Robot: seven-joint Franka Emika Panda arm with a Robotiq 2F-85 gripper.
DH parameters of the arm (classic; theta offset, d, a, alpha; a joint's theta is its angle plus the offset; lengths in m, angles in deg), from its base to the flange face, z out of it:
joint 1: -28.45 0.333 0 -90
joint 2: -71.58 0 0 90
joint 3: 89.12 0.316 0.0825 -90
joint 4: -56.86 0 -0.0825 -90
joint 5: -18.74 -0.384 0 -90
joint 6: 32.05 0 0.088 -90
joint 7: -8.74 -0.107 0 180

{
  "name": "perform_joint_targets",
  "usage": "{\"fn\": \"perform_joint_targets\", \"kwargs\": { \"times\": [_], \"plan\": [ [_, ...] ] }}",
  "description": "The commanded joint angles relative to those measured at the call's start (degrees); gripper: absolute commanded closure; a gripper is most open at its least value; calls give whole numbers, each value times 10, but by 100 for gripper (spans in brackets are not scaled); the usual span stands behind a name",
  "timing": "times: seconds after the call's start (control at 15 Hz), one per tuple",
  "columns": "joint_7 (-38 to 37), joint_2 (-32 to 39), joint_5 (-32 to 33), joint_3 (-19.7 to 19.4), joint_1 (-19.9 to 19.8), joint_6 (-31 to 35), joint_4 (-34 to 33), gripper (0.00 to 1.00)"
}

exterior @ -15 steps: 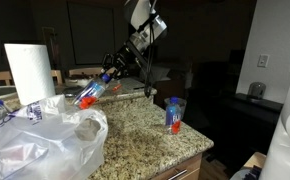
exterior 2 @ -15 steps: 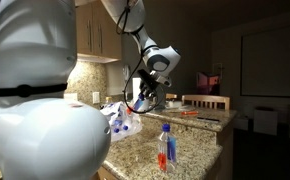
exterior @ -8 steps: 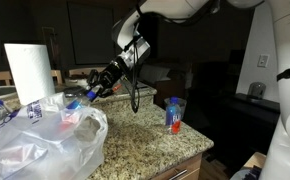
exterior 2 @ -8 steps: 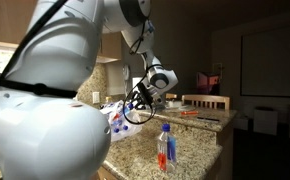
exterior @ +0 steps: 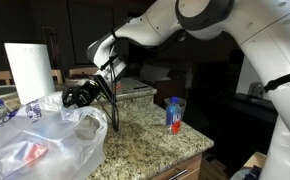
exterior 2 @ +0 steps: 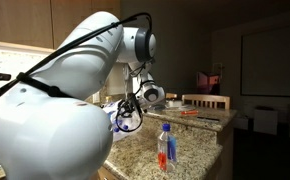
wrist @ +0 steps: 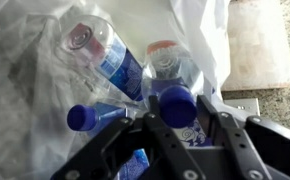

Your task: Pick up the bottles from the counter and put them in the plastic

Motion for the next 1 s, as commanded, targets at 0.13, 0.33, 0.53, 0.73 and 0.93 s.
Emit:
{"fn": "perform_joint_targets", "kwargs": {
  "times": [0.13,0.33,0.53,0.73,0.93],
  "plan": [
    [-45,-102,94,-39,-7,37,44,15],
    [-57,-193,121,-58,-20,79,111,0],
    [-91,-289,161,-72,-30,121,188,0],
    [-143,-387,203,-80,-40,160,272,0],
    [-203,-486,255,-86,-56,185,361,0]
  ]
}}
